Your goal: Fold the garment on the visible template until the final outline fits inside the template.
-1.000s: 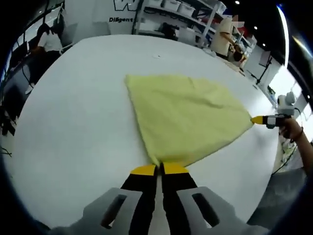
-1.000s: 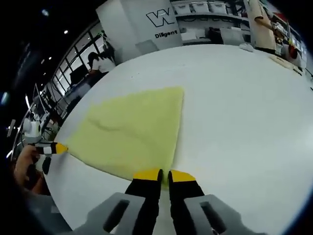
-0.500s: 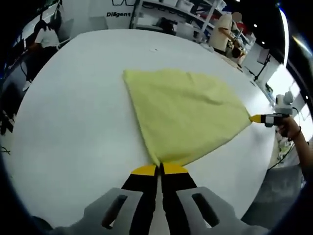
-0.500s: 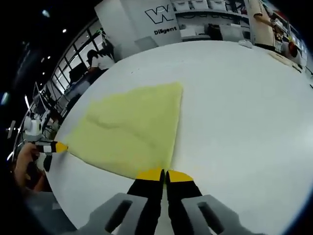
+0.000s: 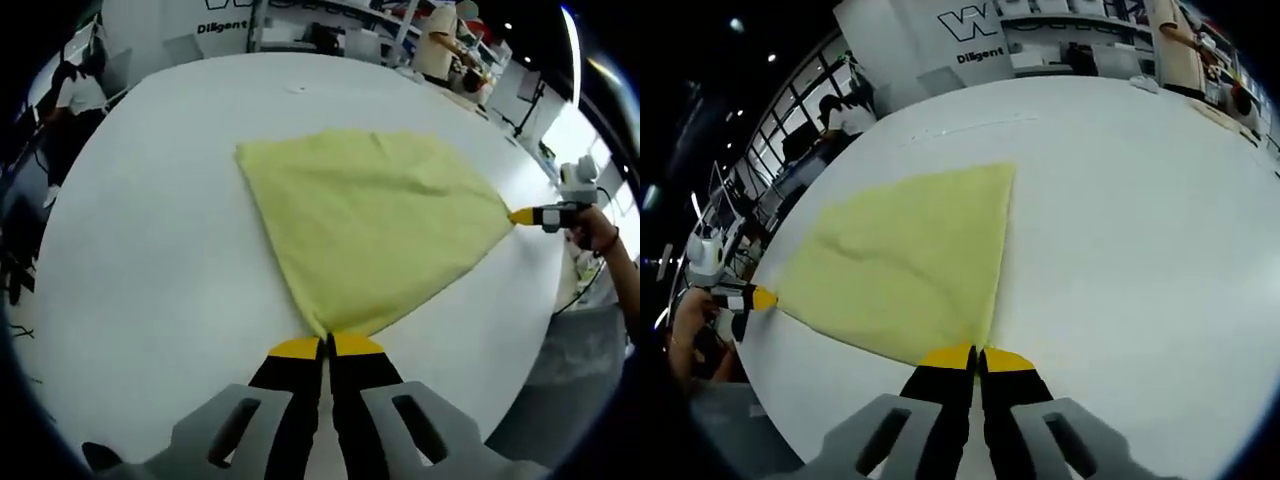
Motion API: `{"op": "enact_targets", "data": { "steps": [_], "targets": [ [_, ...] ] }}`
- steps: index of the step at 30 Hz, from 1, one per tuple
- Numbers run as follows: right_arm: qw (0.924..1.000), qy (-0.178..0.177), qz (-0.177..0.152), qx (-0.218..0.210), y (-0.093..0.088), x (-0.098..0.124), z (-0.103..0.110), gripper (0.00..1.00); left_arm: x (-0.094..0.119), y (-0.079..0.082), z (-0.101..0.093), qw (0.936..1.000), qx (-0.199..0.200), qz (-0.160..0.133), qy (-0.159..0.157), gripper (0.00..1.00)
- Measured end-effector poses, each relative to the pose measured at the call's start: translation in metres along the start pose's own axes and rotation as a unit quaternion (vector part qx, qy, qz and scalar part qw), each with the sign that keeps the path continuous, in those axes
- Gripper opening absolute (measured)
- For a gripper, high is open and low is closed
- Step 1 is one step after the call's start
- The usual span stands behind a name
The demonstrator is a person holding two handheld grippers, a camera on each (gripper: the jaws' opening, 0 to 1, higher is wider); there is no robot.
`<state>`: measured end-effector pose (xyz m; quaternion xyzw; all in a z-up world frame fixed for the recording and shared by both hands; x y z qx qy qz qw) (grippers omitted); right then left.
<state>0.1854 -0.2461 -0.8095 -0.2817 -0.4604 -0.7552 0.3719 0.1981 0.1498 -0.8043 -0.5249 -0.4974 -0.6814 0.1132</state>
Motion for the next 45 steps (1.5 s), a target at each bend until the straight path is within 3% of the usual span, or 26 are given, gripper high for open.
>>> {"op": "enact_targets", "data": {
  "steps": [21,26,29,30,32,37,40,45],
  "targets": [
    [0.9999,0.010,0.006,-0.007,-0.013,0.005,-0.003,0.00,0.006,-0.009,-0.008,0.9999,-0.011,0.011,0.003,0.01],
    [0.9999,0.004,-0.010,-0.008,-0.010,0.007,-0.004,0.00,0.009,-0.007,-0.007,0.9999,-0.004,0.004,0.013,0.10],
    [0.9997,-0.003,-0.023,-0.003,-0.008,0.009,-0.004,0.12,0.011,-0.005,-0.006,0.9998,-0.001,-0.002,0.017,0.17],
    [0.9983,-0.015,-0.056,-0.010,-0.001,0.014,-0.007,0.21,0.013,-0.004,-0.007,0.9997,0.008,-0.012,0.019,0.21],
    [0.9978,-0.015,-0.064,-0.010,0.001,0.018,-0.007,0.36,0.014,-0.003,-0.008,0.9997,0.008,-0.014,0.020,0.30],
    [0.9970,0.018,-0.075,0.001,0.004,0.031,0.005,0.50,0.020,-0.002,-0.013,0.9994,0.002,-0.024,0.027,0.47],
    [0.9960,0.029,-0.083,0.013,0.003,0.039,0.015,0.64,0.023,-0.001,-0.016,0.9991,-0.002,-0.031,0.029,0.59],
    [0.9945,0.046,-0.085,0.040,-0.001,0.048,0.030,0.80,0.032,0.002,-0.023,0.9983,-0.005,-0.051,0.028,0.69]
  ]
}}
Point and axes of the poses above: the point that each gripper's makers call its tool centre point, and the gripper's own axes: x roughly backward along the fingers, z roughly to its left, y roughly out of its top, the point moved 7 cm from there along x, roughly backward along the fingers, and after that the axes turned 15 degrees about -x, right-handed, at the moved point
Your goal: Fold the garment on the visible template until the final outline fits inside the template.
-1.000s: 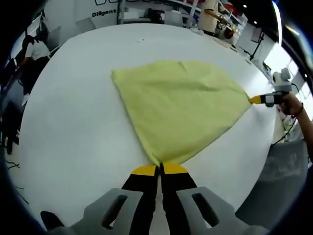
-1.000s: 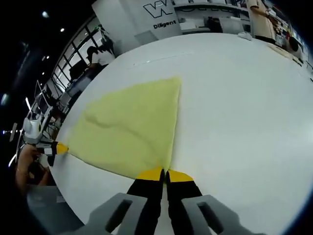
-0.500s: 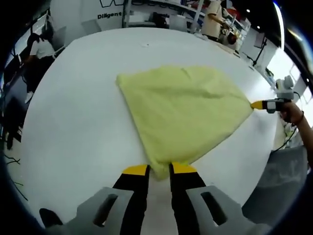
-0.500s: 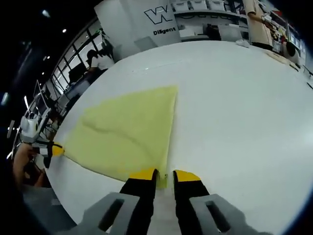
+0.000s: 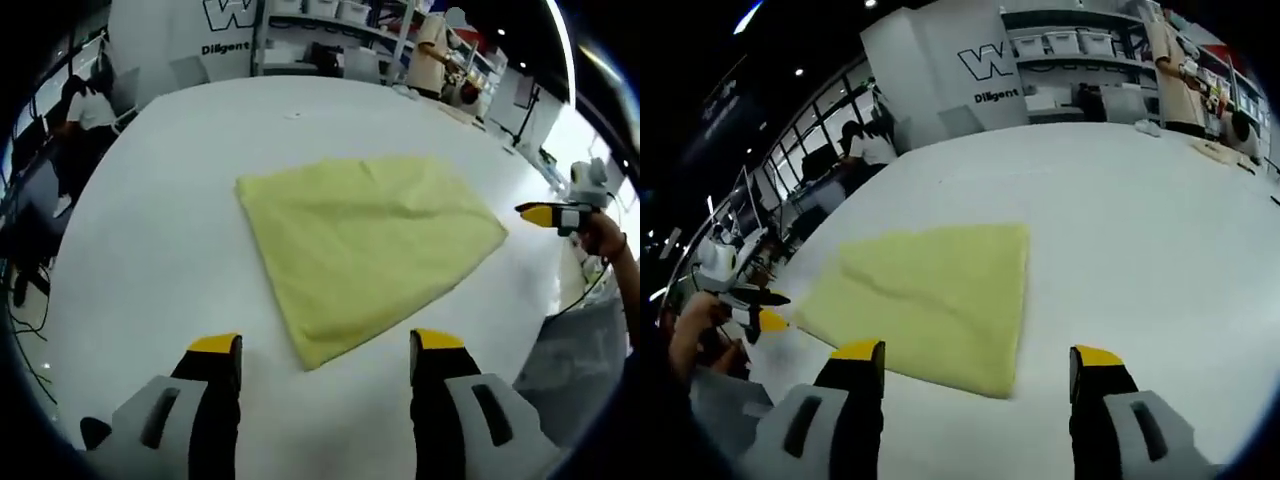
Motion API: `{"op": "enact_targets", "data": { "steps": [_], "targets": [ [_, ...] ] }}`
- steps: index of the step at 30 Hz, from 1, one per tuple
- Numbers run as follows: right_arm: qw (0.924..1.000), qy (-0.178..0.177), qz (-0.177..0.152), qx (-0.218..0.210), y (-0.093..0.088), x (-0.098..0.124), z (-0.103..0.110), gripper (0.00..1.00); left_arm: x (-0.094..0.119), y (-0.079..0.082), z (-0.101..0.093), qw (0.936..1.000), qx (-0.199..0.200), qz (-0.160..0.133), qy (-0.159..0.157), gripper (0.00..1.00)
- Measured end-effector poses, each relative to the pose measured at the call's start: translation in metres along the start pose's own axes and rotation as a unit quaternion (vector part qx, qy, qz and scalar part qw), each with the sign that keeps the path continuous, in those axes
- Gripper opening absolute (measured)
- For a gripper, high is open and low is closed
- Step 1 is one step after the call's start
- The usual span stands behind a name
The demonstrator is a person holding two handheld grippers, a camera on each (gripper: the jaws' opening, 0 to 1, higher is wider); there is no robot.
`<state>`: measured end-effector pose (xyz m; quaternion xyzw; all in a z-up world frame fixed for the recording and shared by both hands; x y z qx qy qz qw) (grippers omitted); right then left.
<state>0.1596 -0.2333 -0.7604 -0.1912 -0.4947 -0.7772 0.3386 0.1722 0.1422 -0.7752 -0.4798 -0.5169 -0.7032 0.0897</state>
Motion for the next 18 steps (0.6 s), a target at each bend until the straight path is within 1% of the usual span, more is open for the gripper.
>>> {"op": "enact_targets", "data": {
  "steps": [2,3,5,8,10,11,13,15,18],
  "targets": [
    [1.0000,0.002,0.001,0.008,-0.002,0.004,0.006,0.86,0.003,0.001,-0.001,1.0000,0.000,-0.002,0.002,0.76],
    [0.9999,0.005,0.001,0.016,-0.004,0.007,0.011,0.88,0.005,0.002,-0.002,1.0000,-0.001,-0.003,0.003,0.80],
    [0.9997,0.009,0.000,0.021,-0.004,0.010,0.014,0.92,0.011,0.003,-0.004,0.9999,-0.007,-0.003,0.010,0.85],
    [0.9995,0.015,0.000,0.029,-0.005,0.016,0.020,0.99,0.017,0.007,-0.007,0.9997,-0.014,-0.017,0.010,0.88],
    [0.9992,0.021,-0.008,0.034,-0.005,0.021,0.025,0.99,0.021,0.008,-0.011,0.9996,-0.015,-0.020,0.009,0.90],
    [0.9991,0.024,-0.005,0.034,-0.006,0.023,0.027,0.99,0.022,0.009,-0.014,0.9996,-0.017,-0.020,0.008,0.92],
    [0.9990,0.028,-0.002,0.036,-0.008,0.025,0.030,0.99,0.025,0.009,-0.017,0.9996,-0.023,-0.015,0.006,0.92],
    [0.9984,0.028,-0.004,0.048,-0.011,0.029,0.035,0.99,0.030,0.010,-0.023,0.9994,-0.033,-0.010,0.008,0.93],
    [0.9980,0.030,0.000,0.057,-0.014,0.034,0.040,0.99,0.037,0.013,-0.029,0.9992,-0.036,-0.018,0.006,0.98]
  ]
}}
Point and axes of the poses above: the point that each gripper's makers call its tool centre point, and the gripper's own axes: x roughly backward along the fingers, z roughly to its left, y roughly out of its top, the point moved 7 cm from there along x, roughly backward along the fingers, and after that the axes turned 15 degrees about -x, right-handed, at the moved point
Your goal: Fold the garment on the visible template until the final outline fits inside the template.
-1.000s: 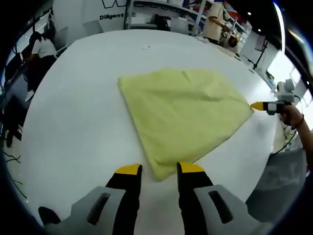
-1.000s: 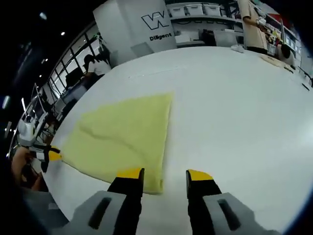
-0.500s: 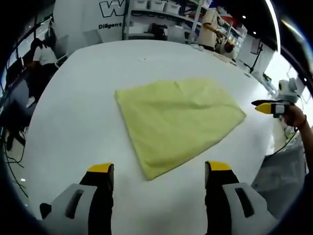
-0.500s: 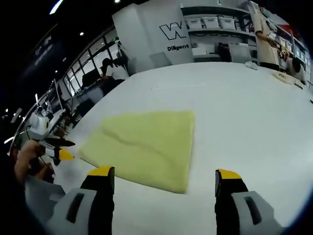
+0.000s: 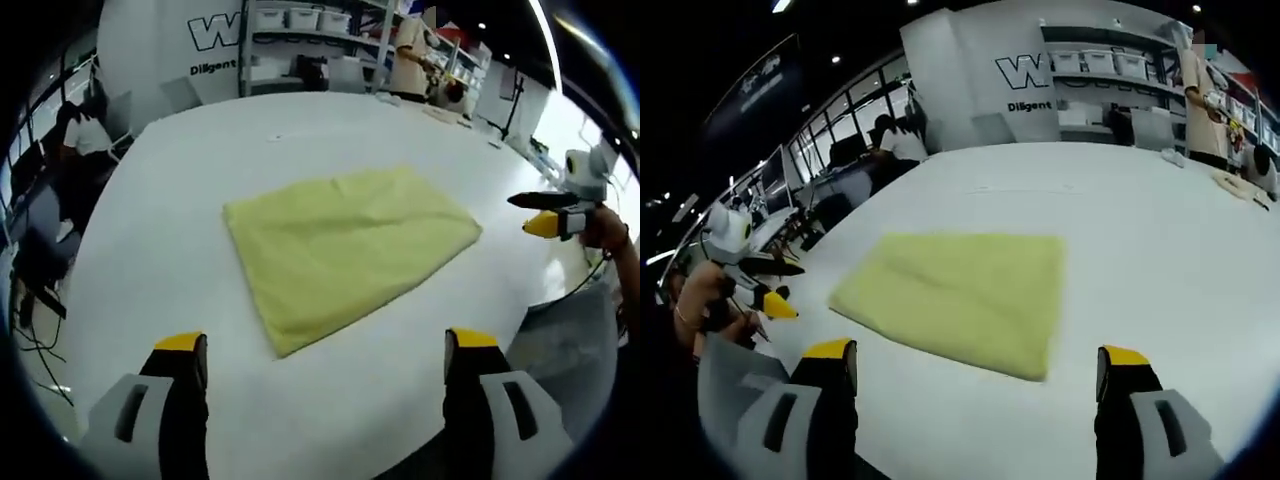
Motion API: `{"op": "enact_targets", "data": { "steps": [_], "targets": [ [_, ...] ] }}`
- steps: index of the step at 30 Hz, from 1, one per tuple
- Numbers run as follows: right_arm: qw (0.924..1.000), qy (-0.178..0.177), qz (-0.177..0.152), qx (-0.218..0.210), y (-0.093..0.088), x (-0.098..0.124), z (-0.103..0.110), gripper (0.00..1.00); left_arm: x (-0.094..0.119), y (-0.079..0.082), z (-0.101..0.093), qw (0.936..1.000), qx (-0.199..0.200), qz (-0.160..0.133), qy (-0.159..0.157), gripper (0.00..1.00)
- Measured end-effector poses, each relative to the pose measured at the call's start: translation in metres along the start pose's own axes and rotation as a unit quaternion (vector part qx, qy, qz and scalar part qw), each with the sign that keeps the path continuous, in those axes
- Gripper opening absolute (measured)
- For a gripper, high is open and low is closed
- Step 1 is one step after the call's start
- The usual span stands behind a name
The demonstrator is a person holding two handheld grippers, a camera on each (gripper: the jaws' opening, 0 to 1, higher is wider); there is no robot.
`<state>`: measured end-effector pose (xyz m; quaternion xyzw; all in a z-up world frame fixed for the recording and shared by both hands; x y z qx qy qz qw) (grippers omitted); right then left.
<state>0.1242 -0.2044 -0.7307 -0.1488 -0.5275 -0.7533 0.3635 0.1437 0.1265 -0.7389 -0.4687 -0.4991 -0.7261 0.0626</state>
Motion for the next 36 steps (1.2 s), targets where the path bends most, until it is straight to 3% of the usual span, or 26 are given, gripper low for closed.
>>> {"op": "enact_targets", "data": {
  "steps": [6,14,19,36],
  "targets": [
    [0.9999,0.007,-0.012,-0.010,-0.003,0.007,0.007,0.99,0.007,-0.002,-0.005,0.9999,0.009,-0.012,0.003,0.99],
    [0.9999,0.012,-0.004,0.005,-0.008,0.010,0.012,0.99,0.014,-0.011,-0.013,0.9998,0.013,-0.012,-0.004,0.99],
    [0.9994,0.035,0.005,0.003,-0.014,0.011,0.019,0.99,0.018,-0.009,-0.017,0.9997,0.008,-0.019,-0.010,0.99],
    [0.9996,0.019,0.011,0.018,-0.016,0.018,0.013,0.99,0.020,-0.012,-0.023,0.9997,0.009,-0.014,-0.016,0.97]
  ]
}}
Point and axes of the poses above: the point that each gripper's makers call its tool centre point, and the gripper's own axes: x roughly backward along the fingers, z roughly to its left, y roughly out of its top, the point moved 7 cm from there along x, roughly backward along the fingers, and after that the axes turned 15 degrees about -x, right-handed, at the moved point
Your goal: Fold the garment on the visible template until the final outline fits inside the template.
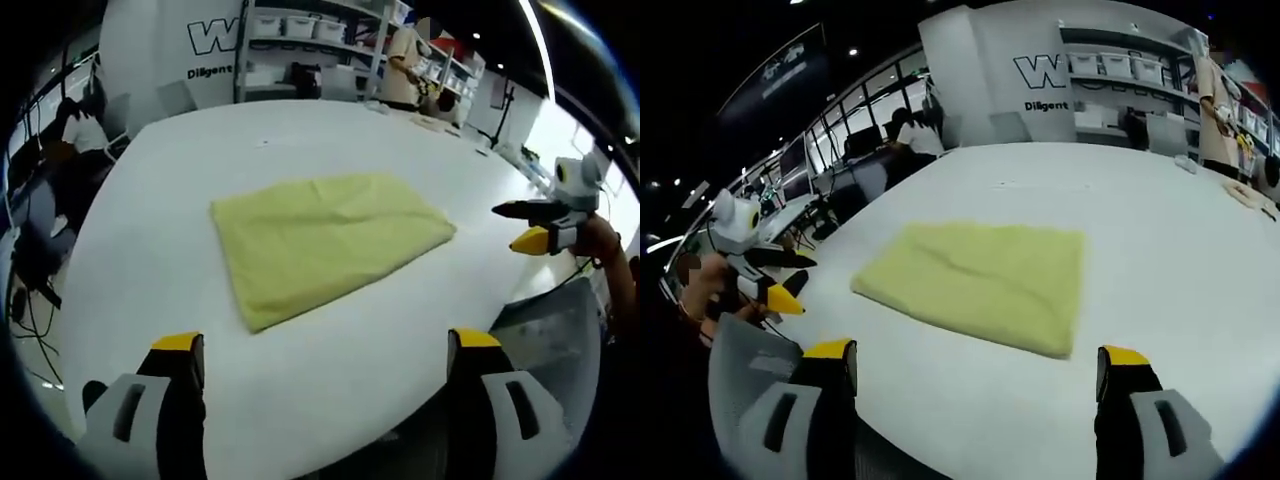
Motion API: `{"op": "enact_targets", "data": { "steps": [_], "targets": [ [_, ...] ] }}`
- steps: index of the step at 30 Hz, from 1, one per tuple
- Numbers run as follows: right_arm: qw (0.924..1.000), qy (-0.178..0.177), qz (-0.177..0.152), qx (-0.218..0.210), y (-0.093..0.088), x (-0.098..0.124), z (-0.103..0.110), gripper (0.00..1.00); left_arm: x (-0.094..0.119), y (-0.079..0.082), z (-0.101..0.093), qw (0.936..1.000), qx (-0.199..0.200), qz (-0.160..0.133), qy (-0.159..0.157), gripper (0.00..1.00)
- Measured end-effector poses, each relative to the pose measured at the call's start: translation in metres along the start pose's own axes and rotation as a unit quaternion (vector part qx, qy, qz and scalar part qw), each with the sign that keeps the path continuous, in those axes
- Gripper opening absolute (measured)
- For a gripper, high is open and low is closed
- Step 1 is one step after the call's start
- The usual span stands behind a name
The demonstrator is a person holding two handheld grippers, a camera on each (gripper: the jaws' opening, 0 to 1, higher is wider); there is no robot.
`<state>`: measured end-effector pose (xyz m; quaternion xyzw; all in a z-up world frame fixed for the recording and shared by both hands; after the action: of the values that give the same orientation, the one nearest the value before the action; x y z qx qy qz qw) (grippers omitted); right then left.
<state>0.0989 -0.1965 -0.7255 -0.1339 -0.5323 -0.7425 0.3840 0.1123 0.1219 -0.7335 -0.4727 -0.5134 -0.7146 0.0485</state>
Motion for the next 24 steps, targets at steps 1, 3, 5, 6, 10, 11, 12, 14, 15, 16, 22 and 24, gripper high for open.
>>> {"op": "enact_targets", "data": {
  "steps": [1,3,5,6,10,11,12,14,15,16,22,24],
  "targets": [
    [1.0000,0.000,0.000,0.001,0.0004,0.0007,0.0006,0.99,-0.0002,-0.0001,0.0004,1.0000,0.000,-0.001,0.002,0.97],
    [1.0000,0.000,0.000,0.002,0.0009,0.0016,0.0007,0.99,-0.0002,-0.0007,0.0006,1.0000,0.000,0.000,0.002,0.97],
    [1.0000,-0.002,-0.001,0.006,0.0019,0.0032,0.0009,0.99,-0.0005,-0.0012,0.0012,1.0000,0.003,0.000,0.003,0.97],
    [1.0000,-0.001,-0.004,0.006,0.0025,0.0048,0.0008,0.99,-0.0004,-0.0012,0.0014,1.0000,0.004,0.000,0.004,0.97],
    [1.0000,-0.002,-0.007,0.006,0.0024,0.0061,0.0002,0.99,0.0002,-0.0010,0.0019,1.0000,0.004,-0.002,0.006,0.97],
    [1.0000,-0.002,-0.007,0.006,0.0023,0.0064,0.0000,0.99,0.0004,-0.0011,0.0020,1.0000,0.004,-0.002,0.006,0.97],
    [1.0000,-0.003,-0.006,0.006,0.0016,0.0069,0.0002,0.99,0.0006,-0.0013,0.0022,1.0000,0.004,-0.001,0.007,0.97],
    [0.9999,-0.004,-0.009,0.006,0.0020,0.0079,0.0009,0.99,0.0025,-0.0014,0.0033,0.9999,0.005,-0.003,0.012,0.97],
    [0.9999,-0.004,-0.009,0.006,0.0022,0.0082,0.0010,0.99,0.0028,-0.0015,0.0034,0.9999,0.006,-0.004,0.013,0.97],
    [0.9999,-0.004,-0.010,0.006,0.0024,0.0083,0.0010,0.99,0.0029,-0.0016,0.0035,0.9999,0.006,-0.005,0.013,0.96],
    [0.9999,-0.007,-0.010,0.007,0.0036,0.0098,0.0011,0.99,0.0031,-0.0018,0.0018,0.9999,0.007,-0.008,0.011,0.97],
    [0.9998,-0.008,-0.012,0.009,0.0041,0.0102,0.0012,0.99,0.0036,-0.0015,0.0018,0.9999,0.005,-0.009,0.010,0.97]
  ]
}}
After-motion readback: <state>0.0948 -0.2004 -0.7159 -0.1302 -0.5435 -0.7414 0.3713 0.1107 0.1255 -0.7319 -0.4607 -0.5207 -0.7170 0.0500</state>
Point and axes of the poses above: the point that each gripper's makers call its tool centre point, and the gripper's own axes: x roughly backward along the fingers, z roughly to its left, y roughly out of its top, the point moved 7 cm from there along x, roughly backward along the fingers, and after that the axes turned 15 degrees about -x, right-handed, at the moved point
